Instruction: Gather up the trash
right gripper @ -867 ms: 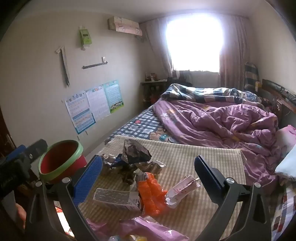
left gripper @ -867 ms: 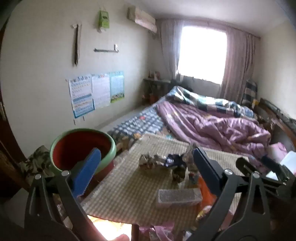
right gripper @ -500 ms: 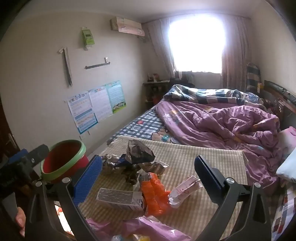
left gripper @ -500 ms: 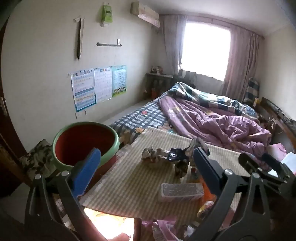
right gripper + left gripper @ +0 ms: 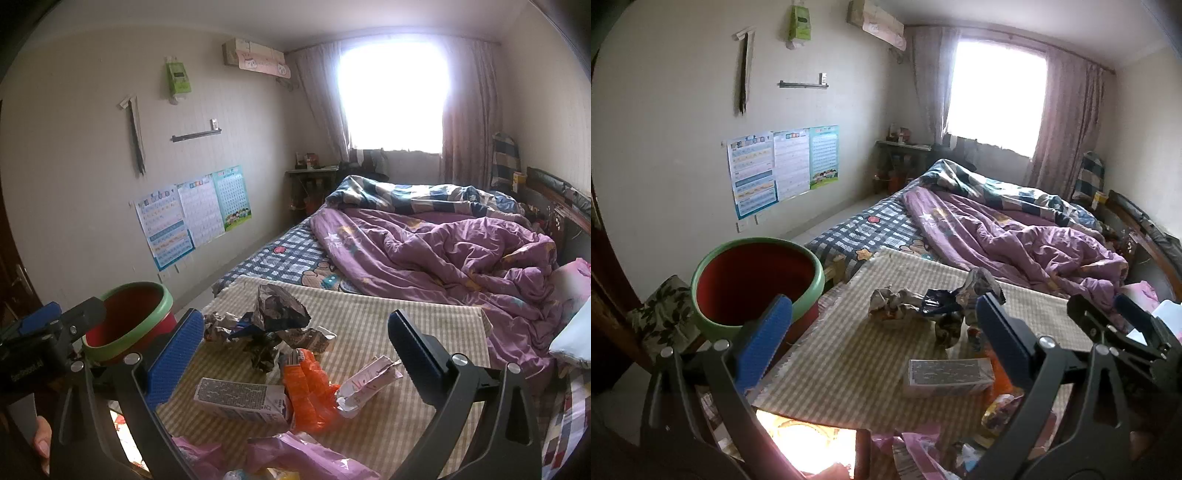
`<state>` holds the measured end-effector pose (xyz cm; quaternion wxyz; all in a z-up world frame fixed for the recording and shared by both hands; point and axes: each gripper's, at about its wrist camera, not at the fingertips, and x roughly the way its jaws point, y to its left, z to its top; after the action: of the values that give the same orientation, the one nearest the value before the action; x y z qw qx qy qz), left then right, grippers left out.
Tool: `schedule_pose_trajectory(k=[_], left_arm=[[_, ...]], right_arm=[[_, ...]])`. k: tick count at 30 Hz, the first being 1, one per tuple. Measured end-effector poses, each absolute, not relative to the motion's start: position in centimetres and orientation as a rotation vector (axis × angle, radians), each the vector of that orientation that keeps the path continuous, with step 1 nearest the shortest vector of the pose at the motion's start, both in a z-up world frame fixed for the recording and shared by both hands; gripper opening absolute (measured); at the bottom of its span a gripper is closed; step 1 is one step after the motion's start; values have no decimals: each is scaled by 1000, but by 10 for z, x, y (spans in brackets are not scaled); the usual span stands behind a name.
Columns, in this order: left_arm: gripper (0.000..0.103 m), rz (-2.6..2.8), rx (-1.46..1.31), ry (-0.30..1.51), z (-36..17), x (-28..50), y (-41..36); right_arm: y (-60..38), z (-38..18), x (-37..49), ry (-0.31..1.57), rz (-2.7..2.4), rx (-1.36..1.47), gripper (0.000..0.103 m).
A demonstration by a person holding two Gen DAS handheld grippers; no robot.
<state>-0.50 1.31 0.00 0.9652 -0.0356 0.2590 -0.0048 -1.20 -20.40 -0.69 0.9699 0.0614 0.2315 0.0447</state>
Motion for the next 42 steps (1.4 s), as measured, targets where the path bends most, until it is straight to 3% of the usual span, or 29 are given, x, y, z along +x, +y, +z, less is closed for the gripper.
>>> schedule_pose_trajectory(k=[42], left_arm=[[98, -16, -68, 538, -9, -5, 12]], right_arm=[[-210, -11, -11, 480, 82, 151, 96]])
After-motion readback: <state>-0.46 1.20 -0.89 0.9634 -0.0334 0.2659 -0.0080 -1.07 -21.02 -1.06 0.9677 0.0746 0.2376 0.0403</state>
